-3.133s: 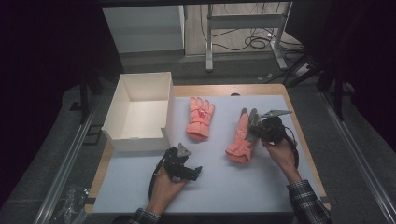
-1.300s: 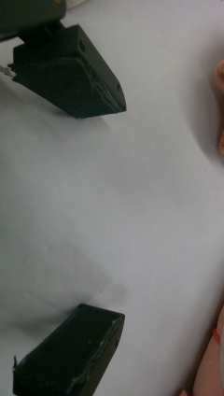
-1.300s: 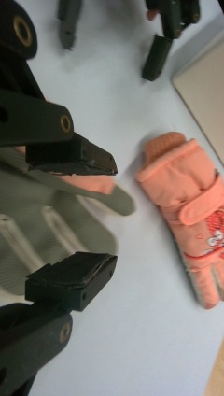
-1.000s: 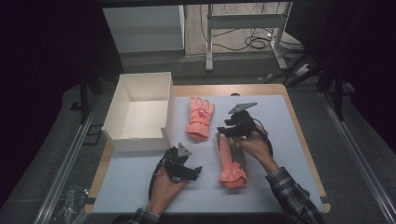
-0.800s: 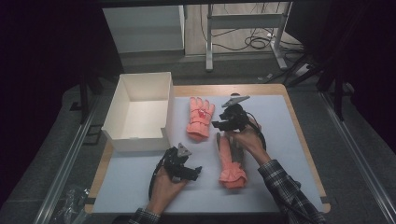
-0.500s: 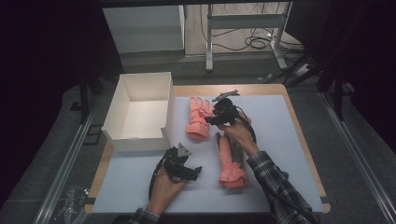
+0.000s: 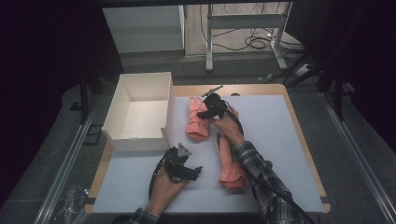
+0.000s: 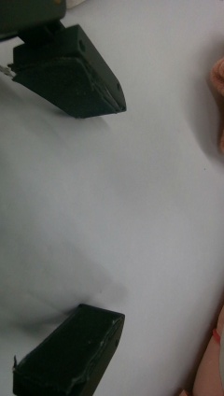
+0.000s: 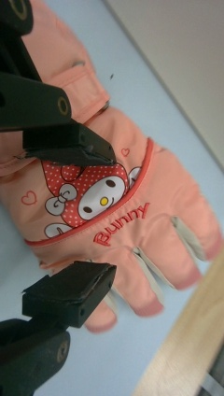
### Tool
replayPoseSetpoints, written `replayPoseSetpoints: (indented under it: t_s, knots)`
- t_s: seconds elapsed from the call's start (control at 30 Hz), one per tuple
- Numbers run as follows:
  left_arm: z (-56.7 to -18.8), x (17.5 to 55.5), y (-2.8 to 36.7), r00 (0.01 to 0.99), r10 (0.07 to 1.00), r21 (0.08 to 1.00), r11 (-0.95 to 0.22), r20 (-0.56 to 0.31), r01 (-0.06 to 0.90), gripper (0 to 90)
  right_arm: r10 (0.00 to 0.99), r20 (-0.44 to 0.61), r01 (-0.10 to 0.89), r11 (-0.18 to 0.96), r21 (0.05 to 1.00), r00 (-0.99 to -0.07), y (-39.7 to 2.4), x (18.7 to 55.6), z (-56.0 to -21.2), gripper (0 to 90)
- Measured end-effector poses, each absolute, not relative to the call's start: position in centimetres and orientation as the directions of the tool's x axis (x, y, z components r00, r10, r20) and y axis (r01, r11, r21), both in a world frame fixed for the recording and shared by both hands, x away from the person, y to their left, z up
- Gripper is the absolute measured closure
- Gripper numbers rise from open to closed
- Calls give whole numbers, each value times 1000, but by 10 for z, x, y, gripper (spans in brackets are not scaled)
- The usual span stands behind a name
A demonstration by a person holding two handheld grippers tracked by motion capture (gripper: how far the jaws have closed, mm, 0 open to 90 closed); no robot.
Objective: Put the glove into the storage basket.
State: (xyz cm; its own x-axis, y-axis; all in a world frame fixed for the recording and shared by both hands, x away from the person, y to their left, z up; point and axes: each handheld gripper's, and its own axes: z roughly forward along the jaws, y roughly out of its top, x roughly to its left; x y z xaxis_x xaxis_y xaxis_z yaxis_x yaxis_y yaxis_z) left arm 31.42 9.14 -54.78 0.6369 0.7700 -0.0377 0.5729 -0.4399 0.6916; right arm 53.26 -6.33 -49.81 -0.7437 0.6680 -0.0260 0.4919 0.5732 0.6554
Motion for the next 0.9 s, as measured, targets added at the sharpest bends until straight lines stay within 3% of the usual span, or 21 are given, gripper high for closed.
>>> replayPoseSetpoints:
  t_s: [0.03,0.2,0.33,0.47,0.9]
  knots:
    - [-548,314,91,637,770,692,-440,-38,573,28,665,-26,496,583,643,-747,-61,535,-501,415]
    - [-548,314,91,637,770,691,-440,-37,573,28,655,69,544,560,625,-753,-62,538,-505,678]
    - [-548,314,91,637,770,691,-440,-38,573,28,657,51,537,567,625,-752,-61,534,-505,828]
    - [-548,314,91,637,770,691,-440,-38,573,28,660,24,528,578,623,-751,-61,530,-499,865]
    - [-548,314,91,636,771,691,-440,-38,574,28,612,47,482,571,665,-790,-71,508,-465,868]
